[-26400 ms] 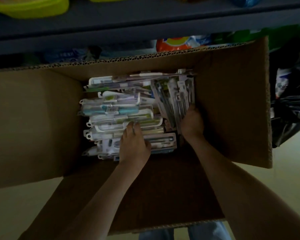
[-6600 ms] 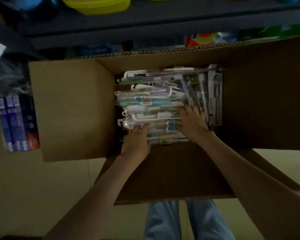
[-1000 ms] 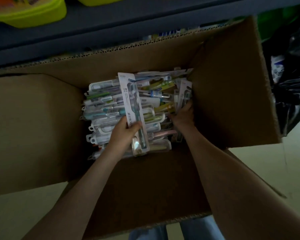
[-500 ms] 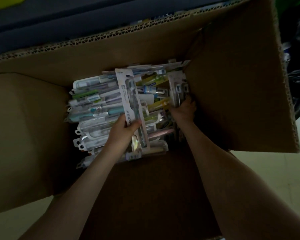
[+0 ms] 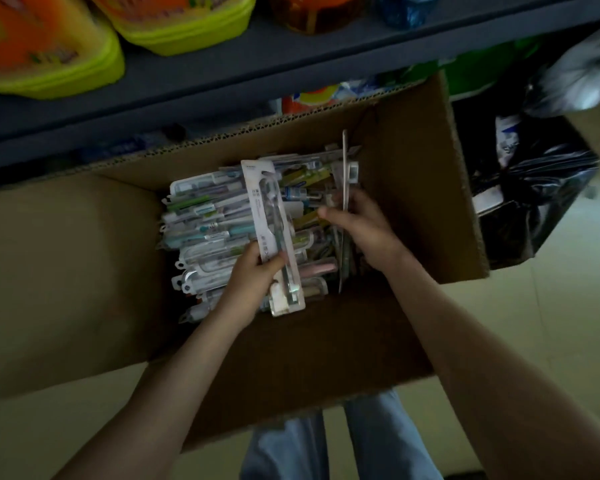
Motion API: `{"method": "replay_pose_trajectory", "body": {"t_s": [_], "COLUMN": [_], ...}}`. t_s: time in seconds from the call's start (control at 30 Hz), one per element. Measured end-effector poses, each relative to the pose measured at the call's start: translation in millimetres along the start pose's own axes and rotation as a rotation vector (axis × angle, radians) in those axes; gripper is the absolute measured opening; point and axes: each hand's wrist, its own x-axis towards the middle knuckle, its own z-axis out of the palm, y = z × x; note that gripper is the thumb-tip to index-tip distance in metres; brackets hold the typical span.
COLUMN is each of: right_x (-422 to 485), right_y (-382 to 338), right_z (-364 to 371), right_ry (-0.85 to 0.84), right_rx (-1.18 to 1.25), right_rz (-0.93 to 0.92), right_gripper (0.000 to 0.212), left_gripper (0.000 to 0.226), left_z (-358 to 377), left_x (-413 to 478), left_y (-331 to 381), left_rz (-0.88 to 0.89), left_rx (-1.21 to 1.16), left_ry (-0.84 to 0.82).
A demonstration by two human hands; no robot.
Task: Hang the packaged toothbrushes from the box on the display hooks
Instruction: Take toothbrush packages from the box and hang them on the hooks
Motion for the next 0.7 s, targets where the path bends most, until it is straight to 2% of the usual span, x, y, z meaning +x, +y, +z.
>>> {"method": "replay_pose_trajectory", "body": {"t_s": [0.2, 0.27, 0.43, 0.6, 0.7], "right_x": [-125.3, -169.7, -262.6, -350.5, -397.4], "right_y": [-77.4, -109.4, -202.2, -302.1, -357.1], "right_z": [-8.3, -10.0, -17.9, -18.7, -17.7], "right_ry": [-0.127, -0.123, -0.064, -0.207, -0.166], "right_rx": [-0.053, -0.122, -0.159, -0.158, -0.208], "right_rz": [-0.085, -0.112, -0.213, -0.335, -0.487], "right_gripper": [0.041, 0.043, 0.046, 0.045, 0.042], "left_gripper": [0.028, 0.03, 0.027, 0.033, 0.028], "left_z": [-14.8, -26.3, -60.7, -91.5, -112.2], "left_x": [-100.2, -143.3, -247.1, -336.4, -383.2], "left_y": [55.8, 80.1, 163.0, 252.1, 303.9], "left_rz": [-0.046, -0.021, 0.168, 0.426, 0.593], "left_rx": [0.01, 0.034, 0.05, 0.061, 0.051], "left_ry": [-0.119, -0.135, -0.163, -0.125, -0.118]}}
